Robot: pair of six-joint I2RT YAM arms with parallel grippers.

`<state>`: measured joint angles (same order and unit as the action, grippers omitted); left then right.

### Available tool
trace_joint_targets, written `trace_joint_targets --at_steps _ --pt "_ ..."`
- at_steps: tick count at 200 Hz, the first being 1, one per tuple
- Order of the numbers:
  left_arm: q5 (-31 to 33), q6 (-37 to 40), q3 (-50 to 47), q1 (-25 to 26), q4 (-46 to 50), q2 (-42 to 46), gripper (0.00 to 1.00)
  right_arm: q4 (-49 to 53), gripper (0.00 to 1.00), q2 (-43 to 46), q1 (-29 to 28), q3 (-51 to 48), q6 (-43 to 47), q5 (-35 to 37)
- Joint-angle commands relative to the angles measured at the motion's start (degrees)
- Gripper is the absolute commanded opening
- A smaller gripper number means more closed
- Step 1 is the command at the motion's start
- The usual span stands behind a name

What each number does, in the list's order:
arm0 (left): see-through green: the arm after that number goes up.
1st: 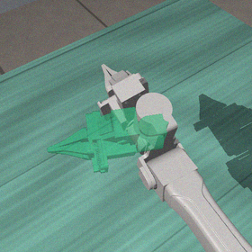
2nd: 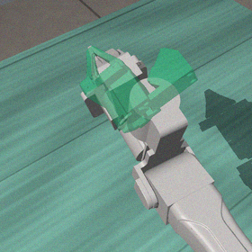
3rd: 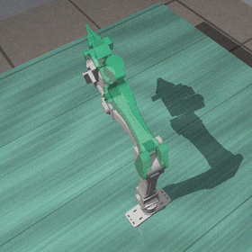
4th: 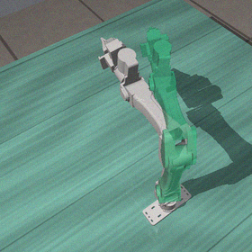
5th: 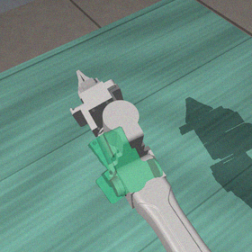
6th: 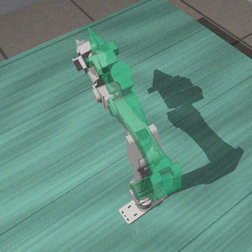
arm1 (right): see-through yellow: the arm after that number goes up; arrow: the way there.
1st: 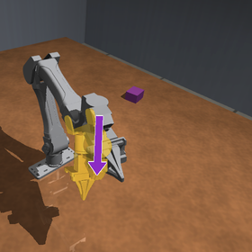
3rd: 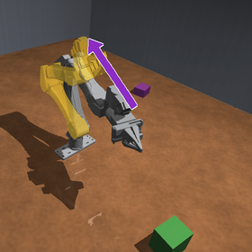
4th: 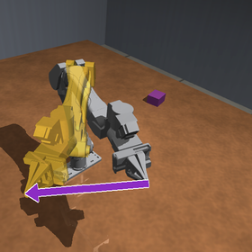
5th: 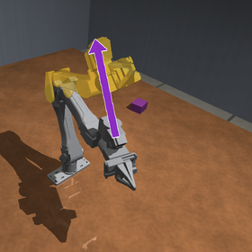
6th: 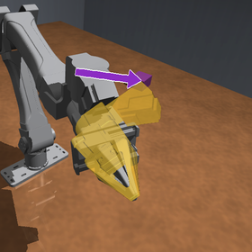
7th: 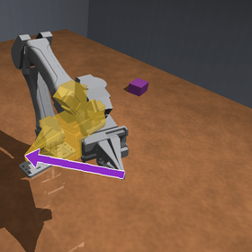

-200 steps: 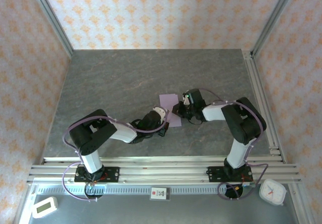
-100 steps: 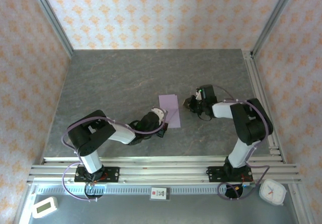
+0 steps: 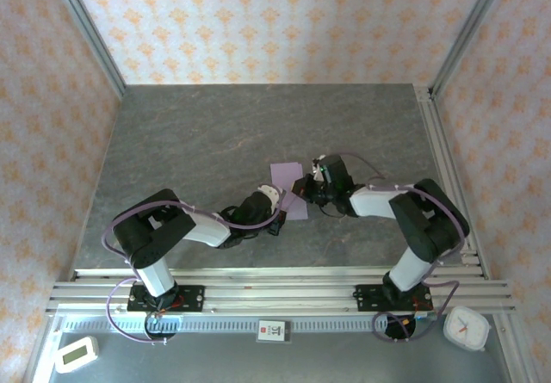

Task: Fold a paper plane with a square sheet of paper (pick it up from the middle)
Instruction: Fold the triangle a second time at the center of the table.

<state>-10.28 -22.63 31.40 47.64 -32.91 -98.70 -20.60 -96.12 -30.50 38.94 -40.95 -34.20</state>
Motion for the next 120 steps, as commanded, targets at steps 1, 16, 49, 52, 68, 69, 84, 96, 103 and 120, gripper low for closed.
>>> trace_joint_targets --at_steps 1,16,49,52,68,69,84,96,103,120 --pt "-1.27 -0.57 -1.82 0.53 11.40 -1.11 0.00 -0.65 0.00 -3.29 0.14 3.18 0.81 3.21" --pt "-1.80 -0.75 -2.12 0.53 11.16 -0.29 0.00 1.26 0.00 -5.38 0.25 4.50 2.69 4.88" --pt "-4.83 -3.14 -1.95 -0.05 10.04 5.31 0.00 1.81 0.00 -7.93 0.79 3.68 4.00 5.23" --pt "-5.26 -3.56 -1.89 -0.27 9.77 5.96 0.00 1.67 0.00 -7.95 0.79 3.50 4.03 5.22" --pt "-8.00 -5.69 -1.70 -1.91 7.57 9.26 0.00 1.00 0.00 -7.86 0.79 2.13 3.85 5.09" --pt "-8.22 -5.81 -1.70 -2.06 7.41 9.42 0.00 0.95 0.00 -7.86 0.79 2.03 3.81 5.05" --pt "-10.86 -6.96 -0.60 -3.73 5.77 10.86 0.00 0.19 0.00 -7.84 0.79 0.94 3.49 4.99" --pt "-12.37 -7.00 1.10 -4.52 5.74 10.67 0.00 -0.11 0.00 -7.97 0.79 0.53 3.51 4.97" --pt "-13.10 -6.75 2.32 -4.76 5.77 10.16 0.00 -0.14 0.00 -8.10 0.79 0.36 3.42 4.87" --pt "-14.11 -5.53 5.51 -4.92 6.86 7.67 0.00 -0.50 0.00 -8.12 0.79 0.00 3.32 4.92"
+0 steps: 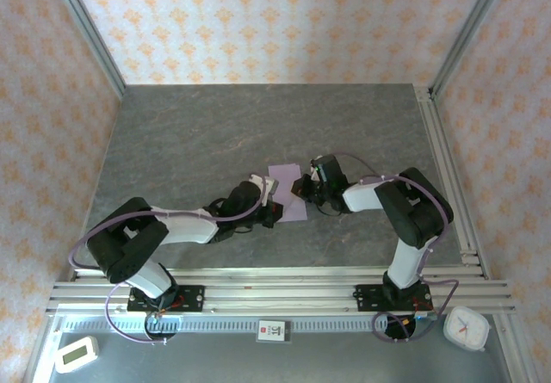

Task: Fold a paper plane with a square sheet of paper (pick it up from the middle)
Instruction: Fold the triangle a second time at the center of the table.

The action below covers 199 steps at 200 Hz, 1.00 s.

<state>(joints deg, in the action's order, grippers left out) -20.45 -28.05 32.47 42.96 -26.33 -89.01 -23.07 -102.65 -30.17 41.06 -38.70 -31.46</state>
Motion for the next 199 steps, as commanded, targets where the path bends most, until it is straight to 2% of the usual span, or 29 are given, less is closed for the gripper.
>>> trace_joint_targets --at_steps 1,47,88,134,199 --pt "-3.97 -0.04 4.62 -0.25 0.39 -2.20 0.00 1.93 0.00 -1.59 0.42 -2.12 1.07 2.19" --pt "-5.38 1.58 8.93 -0.31 -0.81 -10.53 0.00 1.84 0.00 -2.36 0.46 -2.20 0.96 2.29" --pt "-3.96 0.54 4.49 -0.70 -4.74 -13.92 0.00 1.89 0.00 -3.31 0.47 -2.56 0.82 2.51" --pt "-3.71 -1.10 -0.19 -0.77 -7.71 -13.32 0.00 2.55 0.00 -4.23 0.47 -3.09 1.25 3.17" --pt "-4.47 -4.85 -8.41 0.44 -10.08 -6.89 0.00 2.42 0.00 -5.54 0.47 -3.35 0.98 3.60"
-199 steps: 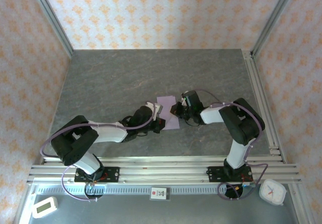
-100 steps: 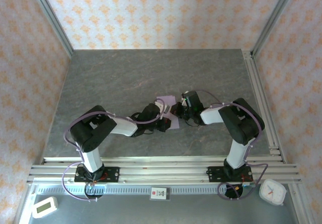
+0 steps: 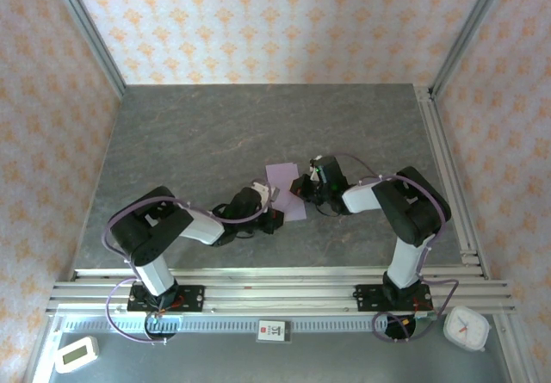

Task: Fold a paper plane with a square sheet of paper (pick it up from the middle)
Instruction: Fold the triangle a second time at the center of the table.

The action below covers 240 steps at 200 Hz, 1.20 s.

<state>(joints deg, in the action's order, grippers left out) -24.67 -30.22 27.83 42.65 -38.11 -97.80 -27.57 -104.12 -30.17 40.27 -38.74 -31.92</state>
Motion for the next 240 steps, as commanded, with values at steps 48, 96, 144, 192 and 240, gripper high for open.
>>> trace_joint_targets --at_steps 48,96,144,192,240 --pt "0.45 -9.46 -10.60 2.61 -3.87 7.34 0.00 7.10 0.00 -3.65 0.47 -2.52 0.95 3.36" --pt "2.42 -5.38 1.43 -1.06 3.71 10.25 0.00 7.08 0.00 -3.03 0.47 -2.89 1.24 2.75" --pt "0.97 1.50 13.08 -5.22 7.99 0.06 0.00 5.84 0.00 -2.95 0.47 -3.00 0.58 1.88" --pt "1.27 2.92 12.17 -6.44 6.93 -4.01 0.00 6.39 0.00 -2.23 0.47 -2.47 0.86 1.81" --pt "3.74 2.75 10.03 -6.57 5.00 -6.66 0.00 7.98 0.00 -0.29 0.46 -1.01 1.69 0.01"
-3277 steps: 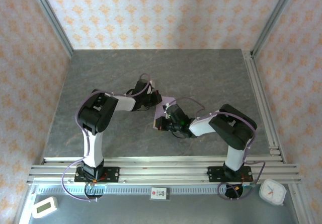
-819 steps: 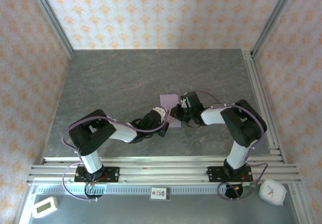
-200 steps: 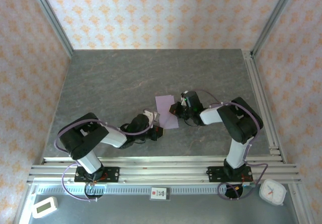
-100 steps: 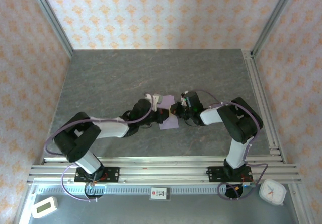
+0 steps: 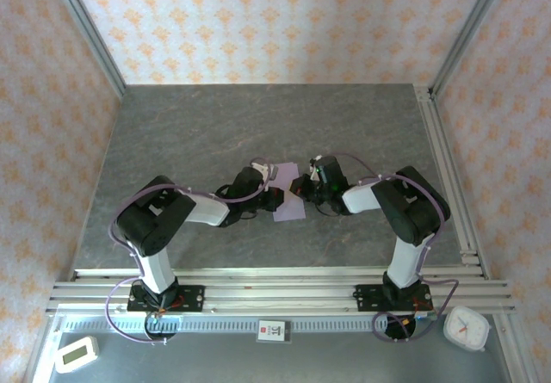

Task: Fold a paper plane with a square sheet of paper (pick it up from the middle)
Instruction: Fold the triangle a second time at the center of the table.

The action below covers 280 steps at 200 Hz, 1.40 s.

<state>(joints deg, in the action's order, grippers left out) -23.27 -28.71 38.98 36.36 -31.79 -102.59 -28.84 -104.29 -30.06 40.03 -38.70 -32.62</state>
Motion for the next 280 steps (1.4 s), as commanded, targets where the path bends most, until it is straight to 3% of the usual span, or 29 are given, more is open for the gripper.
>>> trace_joint_targets --at_steps 1,11,40,64,124,236,280 --pt "2.34 1.27 -1.15 -0.30 -1.33 -1.90 0.00 9.38 0.00 0.01 0.35 -0.71 1.67 0.67" --pt "2.40 1.30 -1.27 -0.35 -1.59 -2.49 0.00 10.57 0.00 2.12 0.36 -0.21 1.99 0.39" --pt "2.59 1.47 -1.77 -0.41 -2.28 -3.62 0.00 15.17 0.34 9.09 0.44 -0.80 3.23 2.20" --pt "2.27 1.29 -2.52 -0.49 -3.43 -3.85 0.00 17.04 0.46 12.74 0.38 -3.40 3.24 3.89" --pt "1.07 1.19 -3.85 -1.20 -5.81 -4.24 0.00 13.62 0.49 13.73 -0.41 -9.54 -0.19 4.56" --pt "-1.59 -0.29 -6.18 -1.90 -11.82 -5.85 0.00 18.26 0.45 10.64 -7.12 0.64 -2.09 7.28" --pt "-2.58 -0.42 -6.56 -2.10 -13.07 -6.22 0.00 29.80 0.51 14.84 -7.11 1.64 0.70 17.96"
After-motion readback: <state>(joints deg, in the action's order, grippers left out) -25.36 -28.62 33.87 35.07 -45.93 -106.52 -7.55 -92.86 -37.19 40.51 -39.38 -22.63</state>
